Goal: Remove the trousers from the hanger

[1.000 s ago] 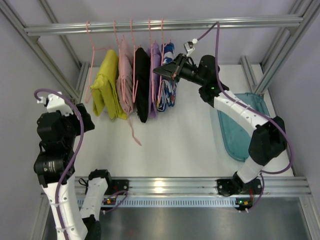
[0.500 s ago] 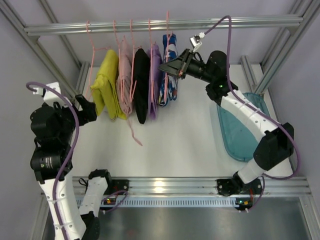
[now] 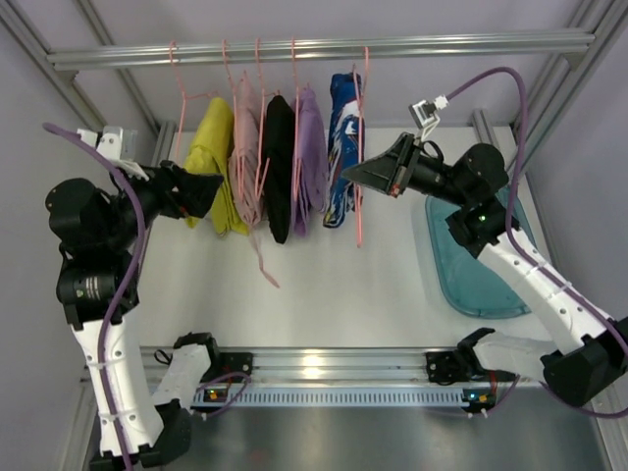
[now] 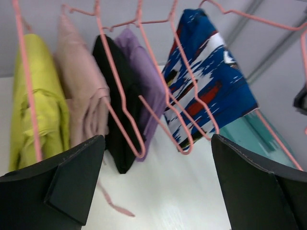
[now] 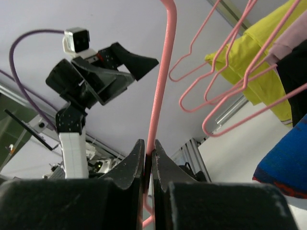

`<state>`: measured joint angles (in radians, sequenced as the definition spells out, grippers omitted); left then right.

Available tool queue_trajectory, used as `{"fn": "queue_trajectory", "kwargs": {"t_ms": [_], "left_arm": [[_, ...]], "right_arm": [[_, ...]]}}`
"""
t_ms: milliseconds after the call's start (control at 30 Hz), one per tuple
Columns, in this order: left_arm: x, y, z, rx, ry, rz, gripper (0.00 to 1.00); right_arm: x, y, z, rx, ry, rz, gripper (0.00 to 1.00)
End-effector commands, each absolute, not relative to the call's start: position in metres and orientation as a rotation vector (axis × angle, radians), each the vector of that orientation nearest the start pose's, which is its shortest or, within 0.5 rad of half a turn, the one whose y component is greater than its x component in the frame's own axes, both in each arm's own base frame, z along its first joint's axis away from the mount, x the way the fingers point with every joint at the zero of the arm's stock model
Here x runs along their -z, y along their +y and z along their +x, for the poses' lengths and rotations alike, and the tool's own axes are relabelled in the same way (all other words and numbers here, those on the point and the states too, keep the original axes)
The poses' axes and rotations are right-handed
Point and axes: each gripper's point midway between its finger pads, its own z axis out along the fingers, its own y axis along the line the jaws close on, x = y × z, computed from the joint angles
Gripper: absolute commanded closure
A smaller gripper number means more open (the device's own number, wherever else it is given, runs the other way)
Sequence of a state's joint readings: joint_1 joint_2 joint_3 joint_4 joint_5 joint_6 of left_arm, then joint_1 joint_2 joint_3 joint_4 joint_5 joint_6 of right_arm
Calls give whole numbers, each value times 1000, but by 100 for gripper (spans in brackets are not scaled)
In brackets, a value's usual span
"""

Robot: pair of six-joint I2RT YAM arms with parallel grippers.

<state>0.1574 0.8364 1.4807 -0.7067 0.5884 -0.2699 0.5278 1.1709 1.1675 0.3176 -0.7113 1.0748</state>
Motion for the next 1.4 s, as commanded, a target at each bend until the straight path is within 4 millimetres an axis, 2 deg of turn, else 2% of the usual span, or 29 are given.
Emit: {"fn": "queue_trajectory", "kwargs": {"t_ms": [0,67,100,167,233,333,367,433,467,533,567,733,767,800,833,1133,1167,1200,1333,1367], "left_arm": [[-480,-103,229,787,1567,244,1],[-478,-114,233,920,1577,248,2],[-491,-116,235,925,1514,282,2],[-493,-122,240,985,1502,289,2],[-502,-128,242,1008,1460,327,2],[-501,-146,252,1135,1485,316,4],[-496,-167,249,1207,1500,361,4],[-498,-185,249,1226,1471,400,4],[-498,-205,240,1274,1452,455,5],[-494,-222,246,1318,1460,442,6],[-489,-240,247,1370,1472,460,7],[-489,-280,249,1475,1446,438,10],[-492,-290,244,1499,1430,455,10],[-492,-295,245,1505,1430,444,11],[-487,-300,254,1495,1445,399,11],[-472,-351,249,1622,1441,362,22],[-472,-357,246,1645,1446,356,25],[-467,-362,250,1653,1463,333,28],[-464,-365,262,1693,1486,220,39],[-464,-365,262,1701,1486,214,46]], "right_arm": [[-495,274,194,-1627,1262,-486,100],[-491,270,187,-1602,1264,-504,100],[-489,269,186,-1587,1262,-519,100],[-483,267,182,-1572,1287,-526,100],[-479,265,179,-1548,1294,-543,100],[-473,262,176,-1527,1321,-542,100],[-472,261,175,-1519,1330,-539,100],[-469,259,177,-1494,1338,-537,100],[-469,259,177,-1490,1336,-537,100],[-471,259,177,-1482,1333,-543,100],[-473,259,176,-1481,1325,-551,100],[-481,259,174,-1482,1309,-572,100],[-481,260,175,-1483,1310,-571,100],[-482,260,176,-1488,1312,-565,100],[-483,260,176,-1490,1309,-561,100],[-492,262,175,-1516,1288,-557,100],[-491,263,177,-1519,1291,-557,100],[-491,263,177,-1524,1290,-554,100],[-487,264,178,-1522,1287,-556,100],[-484,264,179,-1518,1291,-553,100]]}}
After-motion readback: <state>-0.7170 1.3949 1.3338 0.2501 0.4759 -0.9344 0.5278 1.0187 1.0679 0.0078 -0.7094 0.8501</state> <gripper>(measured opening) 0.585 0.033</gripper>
